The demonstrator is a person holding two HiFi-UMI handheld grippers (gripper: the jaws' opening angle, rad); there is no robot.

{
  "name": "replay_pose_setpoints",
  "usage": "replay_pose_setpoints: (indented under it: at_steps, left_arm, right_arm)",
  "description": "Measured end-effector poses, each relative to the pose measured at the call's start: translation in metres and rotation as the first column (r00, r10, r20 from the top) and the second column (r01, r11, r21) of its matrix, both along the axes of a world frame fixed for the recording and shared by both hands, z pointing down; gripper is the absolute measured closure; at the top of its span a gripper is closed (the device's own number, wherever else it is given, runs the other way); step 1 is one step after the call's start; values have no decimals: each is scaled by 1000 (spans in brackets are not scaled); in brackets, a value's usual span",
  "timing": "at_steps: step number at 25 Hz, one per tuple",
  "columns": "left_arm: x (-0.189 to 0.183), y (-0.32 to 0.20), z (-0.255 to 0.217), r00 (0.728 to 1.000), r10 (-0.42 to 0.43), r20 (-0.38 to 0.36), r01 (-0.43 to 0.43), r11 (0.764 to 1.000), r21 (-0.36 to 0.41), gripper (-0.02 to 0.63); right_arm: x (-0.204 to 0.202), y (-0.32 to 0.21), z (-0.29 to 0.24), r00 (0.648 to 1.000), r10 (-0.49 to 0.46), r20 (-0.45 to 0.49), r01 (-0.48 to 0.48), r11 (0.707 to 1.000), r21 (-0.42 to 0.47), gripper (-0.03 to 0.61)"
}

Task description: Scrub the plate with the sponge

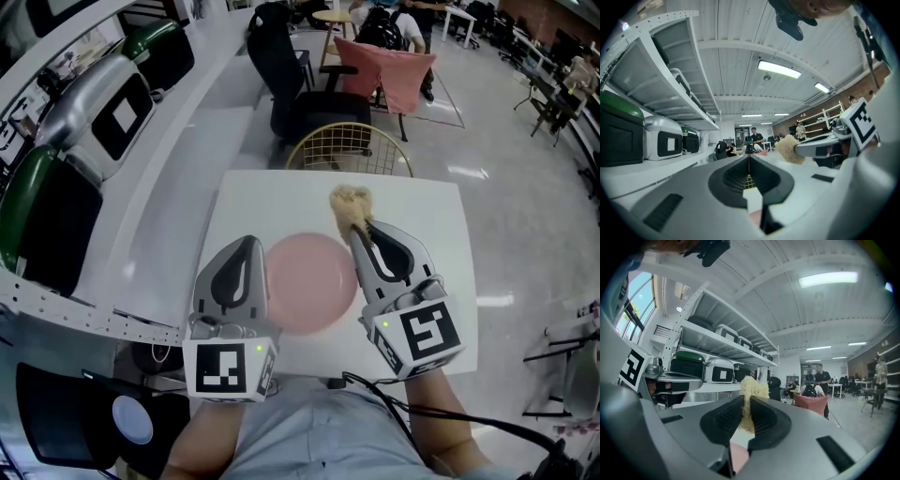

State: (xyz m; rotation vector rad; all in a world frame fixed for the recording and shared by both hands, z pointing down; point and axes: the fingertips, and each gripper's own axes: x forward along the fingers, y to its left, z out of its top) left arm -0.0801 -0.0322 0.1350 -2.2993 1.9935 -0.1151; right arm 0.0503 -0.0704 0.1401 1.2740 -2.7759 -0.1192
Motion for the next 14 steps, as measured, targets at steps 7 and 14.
replay_pose_setpoints:
  at_steps: [7, 14]
  left_arm:
    - [-3, -6, 1, 1000, -7, 10, 6, 1000, 6, 598]
    - [-3, -13, 2, 1000, -7, 9, 7, 1000, 0, 597]
  right_arm:
    - [-3, -4, 1, 1000, -13, 5, 13, 1000, -2, 532]
    - [-4, -10, 2, 1000, -14, 4, 14, 1000, 2, 532]
